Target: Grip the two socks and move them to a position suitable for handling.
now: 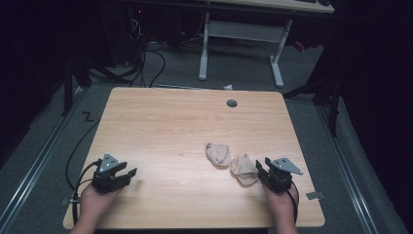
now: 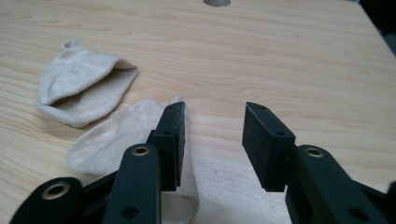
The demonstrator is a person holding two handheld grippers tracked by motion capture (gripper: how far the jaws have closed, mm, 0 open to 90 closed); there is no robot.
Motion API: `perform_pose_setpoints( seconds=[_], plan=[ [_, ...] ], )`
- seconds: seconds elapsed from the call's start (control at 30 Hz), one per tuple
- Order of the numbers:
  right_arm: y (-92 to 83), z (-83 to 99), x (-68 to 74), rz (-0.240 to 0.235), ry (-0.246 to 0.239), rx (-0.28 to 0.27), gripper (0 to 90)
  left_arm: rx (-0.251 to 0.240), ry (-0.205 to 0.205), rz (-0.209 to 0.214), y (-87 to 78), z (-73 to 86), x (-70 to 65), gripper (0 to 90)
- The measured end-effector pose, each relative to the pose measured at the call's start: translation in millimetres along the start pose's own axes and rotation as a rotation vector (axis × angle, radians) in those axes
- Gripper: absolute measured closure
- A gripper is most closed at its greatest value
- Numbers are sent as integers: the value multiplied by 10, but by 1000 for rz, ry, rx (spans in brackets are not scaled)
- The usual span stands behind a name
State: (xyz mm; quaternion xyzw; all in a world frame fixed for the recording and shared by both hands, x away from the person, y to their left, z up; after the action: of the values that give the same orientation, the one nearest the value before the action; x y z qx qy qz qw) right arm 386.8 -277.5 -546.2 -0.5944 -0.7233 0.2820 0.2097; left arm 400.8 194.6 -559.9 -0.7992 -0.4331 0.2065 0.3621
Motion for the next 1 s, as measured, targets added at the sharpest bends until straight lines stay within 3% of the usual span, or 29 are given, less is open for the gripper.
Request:
perform_pose_setpoints(
  seconds=[0.2,0.47,0.6,0.67,0.8,0.87,1.0],
  plan=[
    [-4,41,54,14,-38,16,622,-2,22,-8,23,-37,-40,510],
    [-27,12,71,10,-64,7,644,-1,7,28,30,-55,-55,493],
    [-10,-33,75,9,-71,15,707,-1,-15,55,-11,-21,-60,490],
    [13,-50,101,-21,-73,27,754,3,-23,77,-27,-9,-75,482],
    [84,-48,163,-72,-100,70,849,-13,-16,80,-56,-23,-99,485],
    [117,-32,175,-78,-110,93,894,-14,-11,81,-57,-26,-116,485],
    [210,48,153,-68,-126,155,900,-14,8,78,-35,-29,-141,482]
  ],
)
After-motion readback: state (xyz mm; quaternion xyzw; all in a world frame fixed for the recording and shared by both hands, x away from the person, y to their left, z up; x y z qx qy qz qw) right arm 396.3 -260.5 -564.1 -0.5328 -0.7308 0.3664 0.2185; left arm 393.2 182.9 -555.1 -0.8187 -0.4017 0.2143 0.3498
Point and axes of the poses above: each handheld gripper's, and its own axes: y roughly forward along the jaws, z roughly out of its underside, x roughly to its left, the point moved 8 cm from there along y, roughly forward along the jaws, and after that the axes turned 10 degrees about x, right-handed, at the moved point
